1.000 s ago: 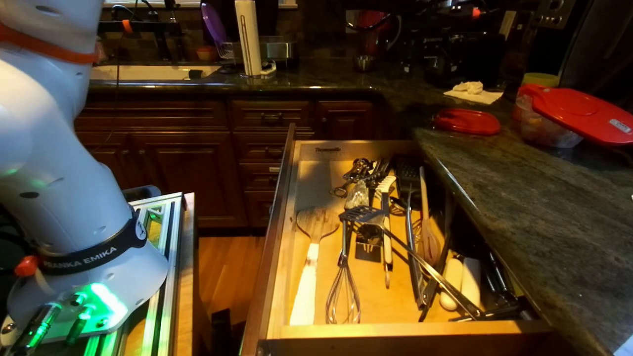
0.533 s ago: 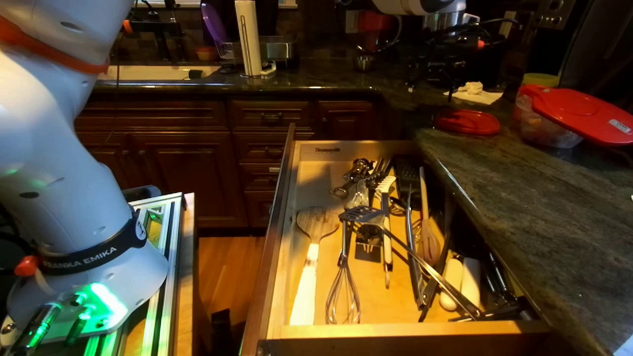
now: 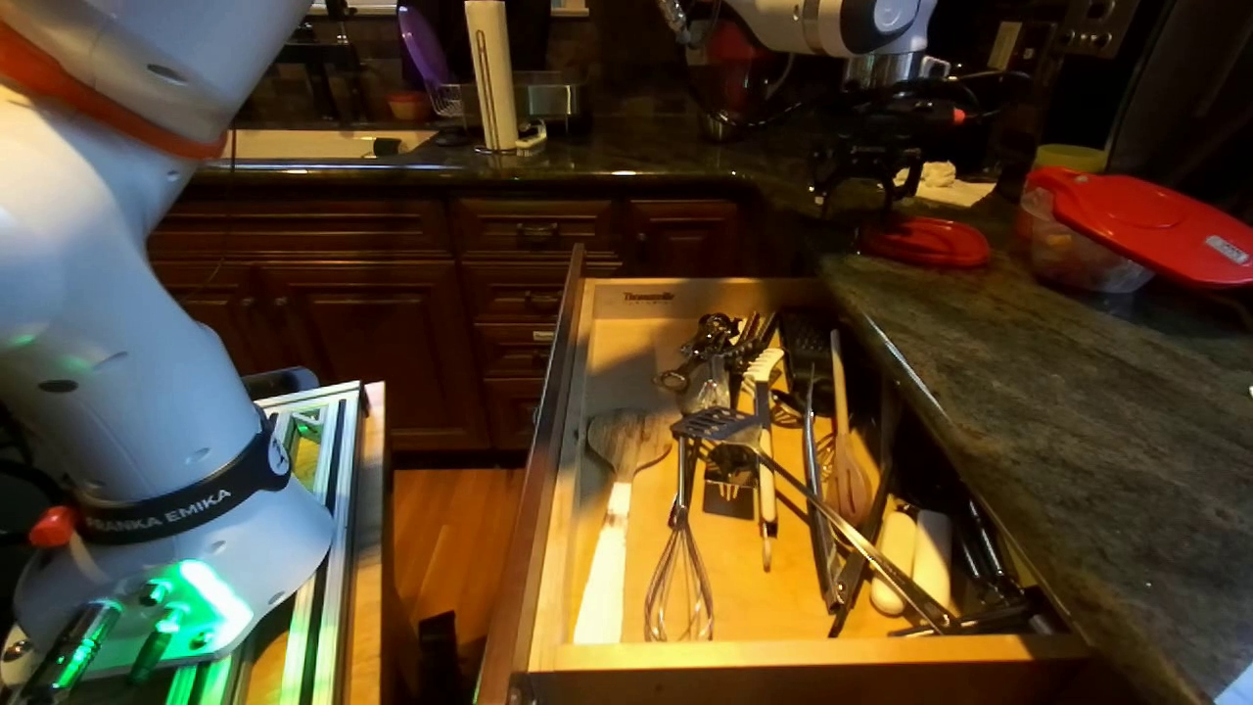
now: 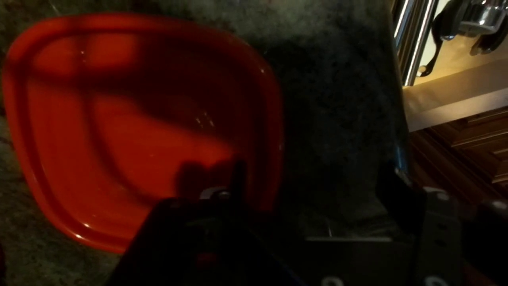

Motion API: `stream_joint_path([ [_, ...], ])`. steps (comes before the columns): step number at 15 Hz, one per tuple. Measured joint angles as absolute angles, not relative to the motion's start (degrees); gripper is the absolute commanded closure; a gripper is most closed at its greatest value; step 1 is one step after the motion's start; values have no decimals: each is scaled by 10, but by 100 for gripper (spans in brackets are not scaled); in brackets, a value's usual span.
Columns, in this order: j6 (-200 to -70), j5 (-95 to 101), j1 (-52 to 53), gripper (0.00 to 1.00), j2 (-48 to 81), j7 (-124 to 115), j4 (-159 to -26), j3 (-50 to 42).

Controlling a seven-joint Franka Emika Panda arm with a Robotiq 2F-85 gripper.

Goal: Put the orange lid in the topmost drawer

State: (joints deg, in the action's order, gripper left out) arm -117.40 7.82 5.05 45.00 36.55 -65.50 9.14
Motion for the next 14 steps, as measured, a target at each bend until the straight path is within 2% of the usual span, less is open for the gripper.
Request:
stream_joint_path([
  [1,-1166,77,51,44,455,370,-649,92],
  [3,-1152,77,51,53,463,377,-638,92],
  [5,-1140,76,51,55,469,384,-628,92],
  [6,-1134,76,51,64,471,386,-623,92],
  [7,-1129,76,51,79,473,388,-618,92],
  [10,-1122,74,52,100,477,395,-609,92],
  [14,-1119,74,53,98,478,400,-600,93],
])
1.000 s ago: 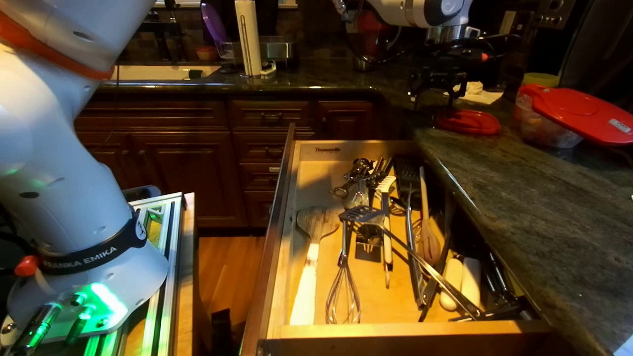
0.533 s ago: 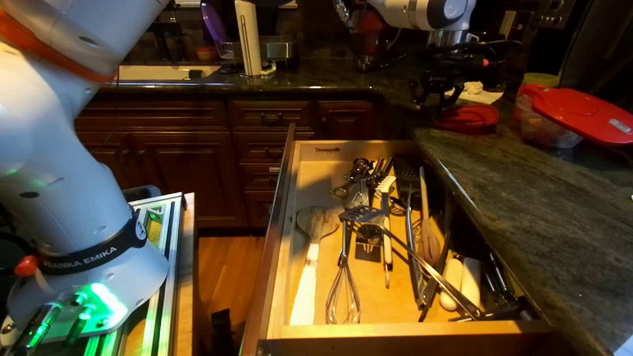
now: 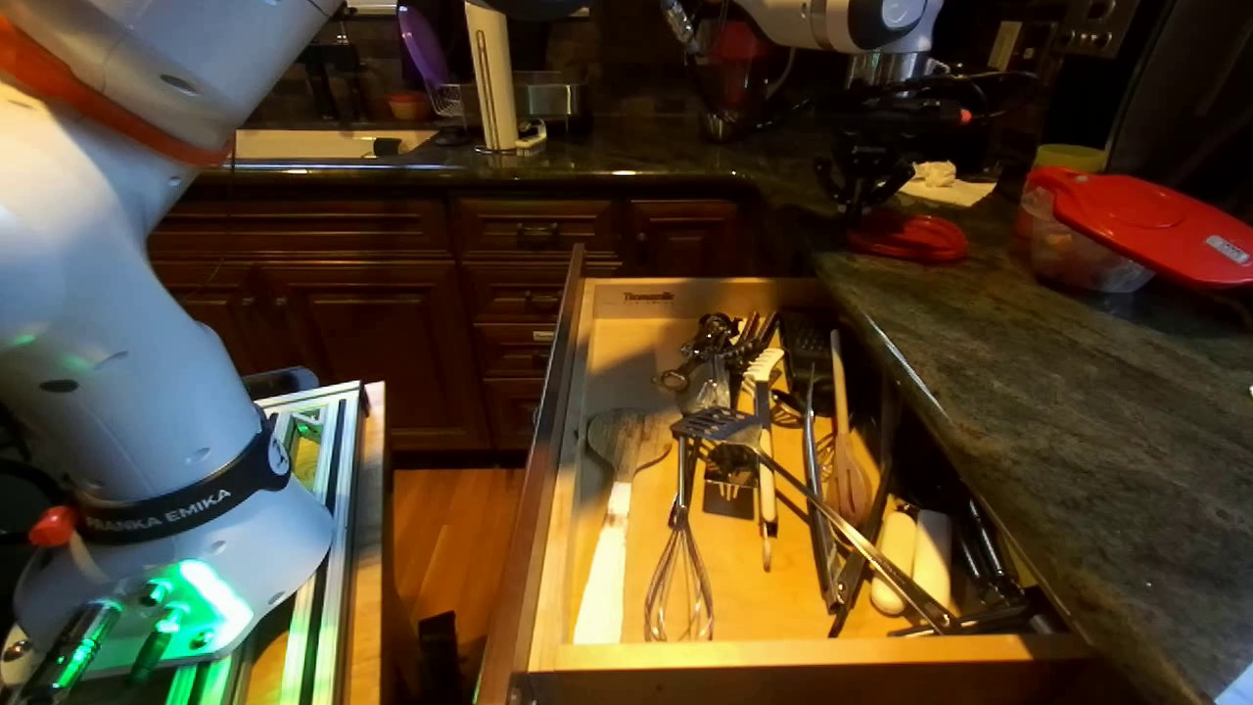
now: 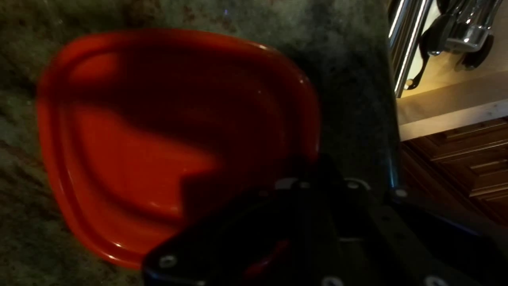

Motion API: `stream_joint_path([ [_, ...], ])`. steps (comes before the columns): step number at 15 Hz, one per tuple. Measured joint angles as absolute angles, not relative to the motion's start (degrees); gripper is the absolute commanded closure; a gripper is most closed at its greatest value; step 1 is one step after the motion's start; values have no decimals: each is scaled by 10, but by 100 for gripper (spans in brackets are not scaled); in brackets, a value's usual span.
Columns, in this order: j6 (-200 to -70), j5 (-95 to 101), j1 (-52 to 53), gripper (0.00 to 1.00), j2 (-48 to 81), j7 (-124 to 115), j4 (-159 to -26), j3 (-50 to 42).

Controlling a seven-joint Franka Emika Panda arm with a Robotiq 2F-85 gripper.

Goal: Put the orange lid in the topmost drawer

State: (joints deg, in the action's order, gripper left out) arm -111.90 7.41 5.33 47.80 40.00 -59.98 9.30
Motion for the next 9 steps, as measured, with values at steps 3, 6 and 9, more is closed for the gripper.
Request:
stream_joint_path([
  [3,-1119,73,55,98,478,404,-600,94],
  [6,-1119,66,57,98,474,402,-600,96],
  [9,-1110,43,56,98,451,373,-616,107],
])
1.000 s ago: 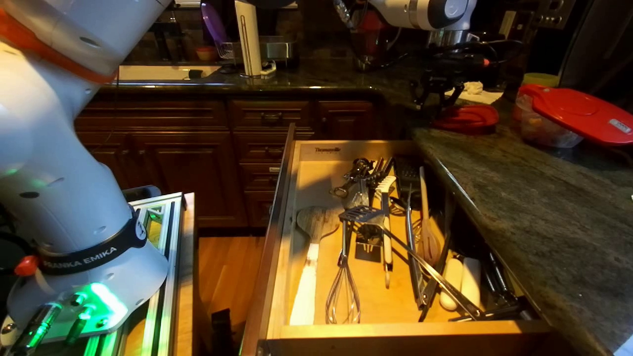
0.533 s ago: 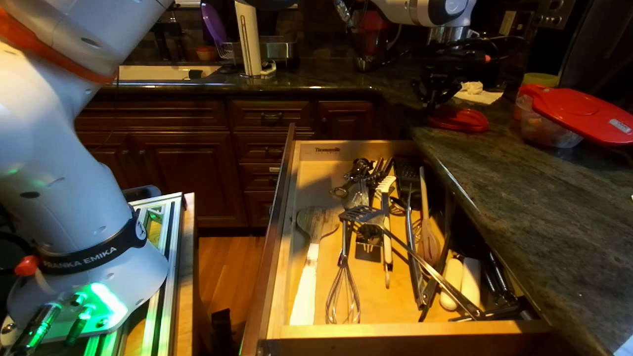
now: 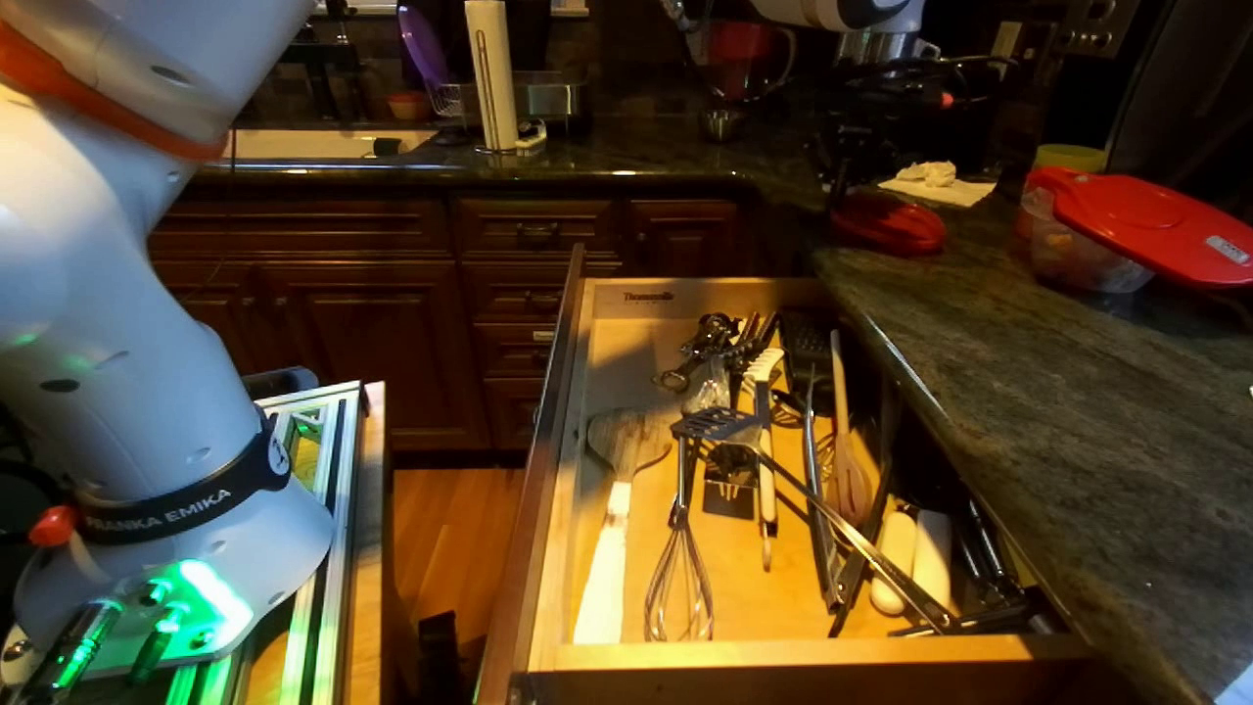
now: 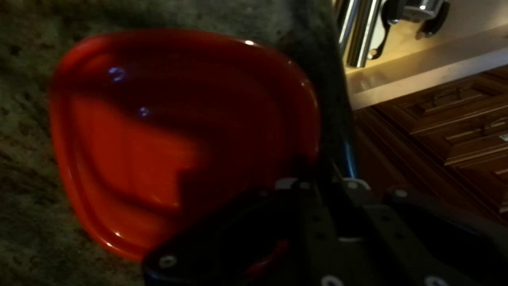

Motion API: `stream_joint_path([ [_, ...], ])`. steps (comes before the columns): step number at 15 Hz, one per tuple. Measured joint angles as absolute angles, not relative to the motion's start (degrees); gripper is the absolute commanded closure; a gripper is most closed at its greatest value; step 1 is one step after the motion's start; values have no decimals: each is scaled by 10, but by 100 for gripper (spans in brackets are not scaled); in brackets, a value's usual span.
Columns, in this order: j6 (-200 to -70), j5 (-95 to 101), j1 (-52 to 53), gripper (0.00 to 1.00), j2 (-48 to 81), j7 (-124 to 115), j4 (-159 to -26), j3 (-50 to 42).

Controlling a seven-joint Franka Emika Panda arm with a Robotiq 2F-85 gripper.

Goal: Put the orange lid in the topmost drawer

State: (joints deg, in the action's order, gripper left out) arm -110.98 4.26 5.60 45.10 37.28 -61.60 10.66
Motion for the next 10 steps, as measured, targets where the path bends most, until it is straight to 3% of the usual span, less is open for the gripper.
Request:
stream_joint_path([
  [10,-1165,-92,56,98,312,149,-862,126],
])
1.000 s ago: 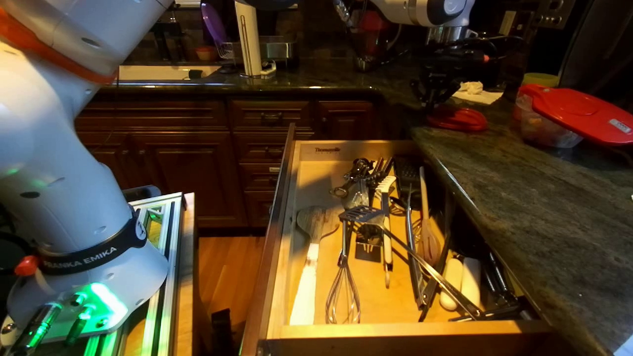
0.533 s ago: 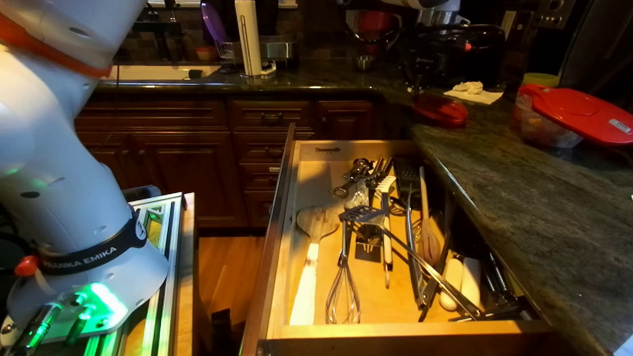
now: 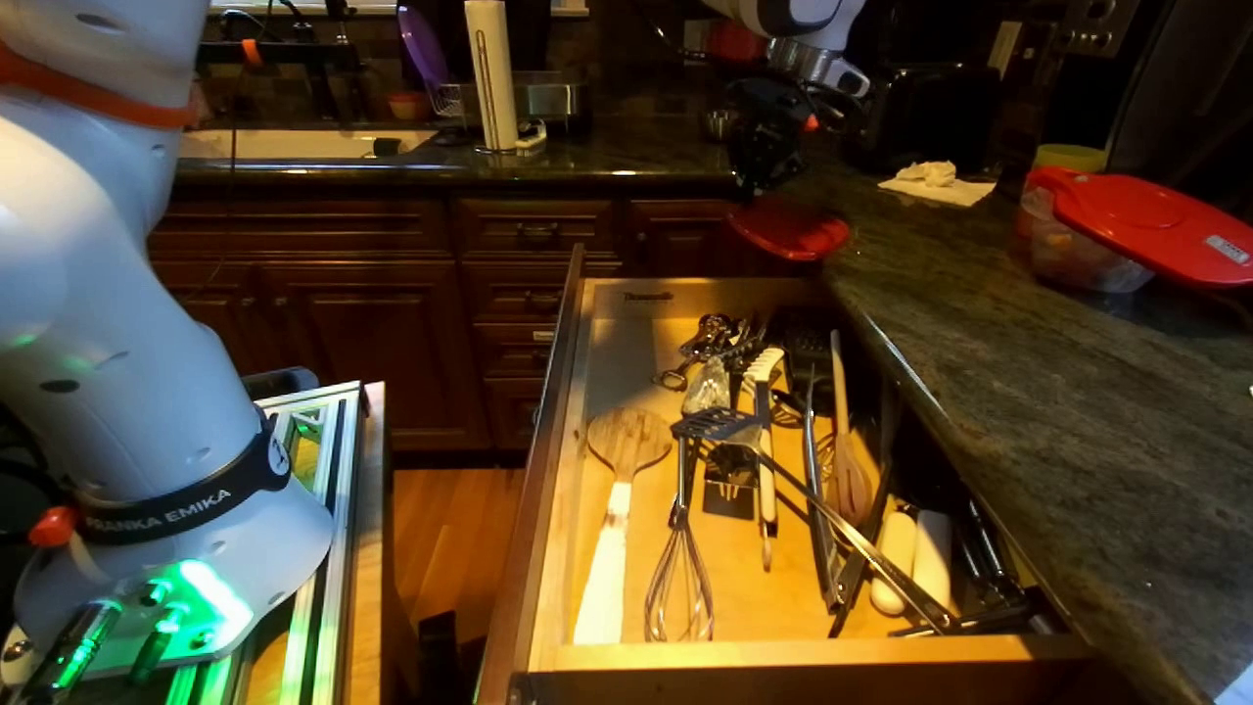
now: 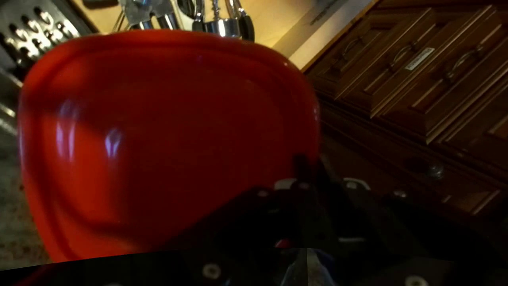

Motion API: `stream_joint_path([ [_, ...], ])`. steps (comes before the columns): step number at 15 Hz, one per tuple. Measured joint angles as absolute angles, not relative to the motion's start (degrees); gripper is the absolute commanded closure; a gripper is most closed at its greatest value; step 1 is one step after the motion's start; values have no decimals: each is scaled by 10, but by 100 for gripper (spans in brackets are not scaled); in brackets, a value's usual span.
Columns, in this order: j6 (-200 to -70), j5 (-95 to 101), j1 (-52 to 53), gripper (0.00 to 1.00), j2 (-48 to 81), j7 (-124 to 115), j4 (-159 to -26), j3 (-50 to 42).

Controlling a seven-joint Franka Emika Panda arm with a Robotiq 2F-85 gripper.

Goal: Put the orange lid in the topmost drawer

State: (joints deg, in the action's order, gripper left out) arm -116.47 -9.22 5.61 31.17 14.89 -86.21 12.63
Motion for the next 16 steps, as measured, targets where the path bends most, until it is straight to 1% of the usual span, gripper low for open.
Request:
stream_joint_path([
  [5,-1258,-104,61,98,244,22,-1003,115],
  [12,-1290,-136,61,98,123,-92,-1208,99],
  [16,-1333,-124,60,98,82,-105,-1285,81],
])
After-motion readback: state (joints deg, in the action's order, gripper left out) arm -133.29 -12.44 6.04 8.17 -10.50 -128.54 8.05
